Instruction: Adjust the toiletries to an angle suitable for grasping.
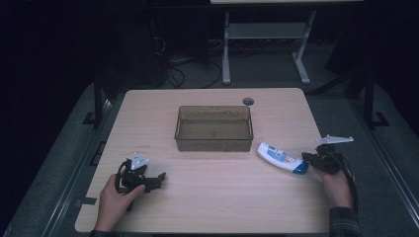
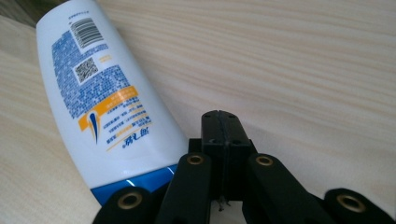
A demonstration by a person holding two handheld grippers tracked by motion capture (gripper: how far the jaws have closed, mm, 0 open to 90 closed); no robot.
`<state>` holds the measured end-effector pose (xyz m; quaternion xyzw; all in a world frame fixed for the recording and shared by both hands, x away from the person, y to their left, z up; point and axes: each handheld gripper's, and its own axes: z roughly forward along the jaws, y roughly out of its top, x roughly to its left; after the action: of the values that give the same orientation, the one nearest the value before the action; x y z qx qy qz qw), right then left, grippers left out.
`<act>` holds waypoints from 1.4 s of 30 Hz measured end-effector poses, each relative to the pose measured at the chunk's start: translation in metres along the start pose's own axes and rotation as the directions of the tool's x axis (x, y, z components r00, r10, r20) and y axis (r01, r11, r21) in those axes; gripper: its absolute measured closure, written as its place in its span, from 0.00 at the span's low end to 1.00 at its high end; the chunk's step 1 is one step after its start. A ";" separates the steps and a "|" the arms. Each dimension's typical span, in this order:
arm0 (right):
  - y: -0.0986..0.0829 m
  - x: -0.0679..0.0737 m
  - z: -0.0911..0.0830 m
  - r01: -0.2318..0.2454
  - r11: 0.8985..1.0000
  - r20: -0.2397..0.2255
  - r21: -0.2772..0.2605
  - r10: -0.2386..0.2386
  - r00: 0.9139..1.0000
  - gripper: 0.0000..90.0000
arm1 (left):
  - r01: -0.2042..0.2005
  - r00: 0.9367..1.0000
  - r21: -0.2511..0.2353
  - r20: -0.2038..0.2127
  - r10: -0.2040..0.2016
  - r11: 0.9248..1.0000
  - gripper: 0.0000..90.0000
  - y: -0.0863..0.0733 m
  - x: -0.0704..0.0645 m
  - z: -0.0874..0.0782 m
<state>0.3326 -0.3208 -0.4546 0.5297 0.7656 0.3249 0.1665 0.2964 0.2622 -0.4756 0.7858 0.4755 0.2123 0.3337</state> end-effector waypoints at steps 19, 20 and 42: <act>-0.023 0.027 -0.019 0.059 0.997 -0.027 0.046 -0.058 0.998 1.00 | -0.001 1.000 0.000 0.000 0.001 1.000 0.14 0.000 0.000 0.000; -0.024 0.027 -0.019 0.057 0.997 -0.027 0.047 -0.056 0.998 1.00 | 0.001 1.000 0.001 0.000 -0.001 1.000 0.14 0.000 0.000 0.000; -0.041 0.044 -0.030 0.085 0.994 -0.084 0.071 -0.079 0.993 1.00 | 0.001 1.000 0.000 0.000 -0.001 1.000 0.14 0.000 0.000 0.000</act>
<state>0.2692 -0.2989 -0.4563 0.4899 0.8044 0.3105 0.1287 0.2963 0.2621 -0.4756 0.7856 0.4759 0.2120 0.3338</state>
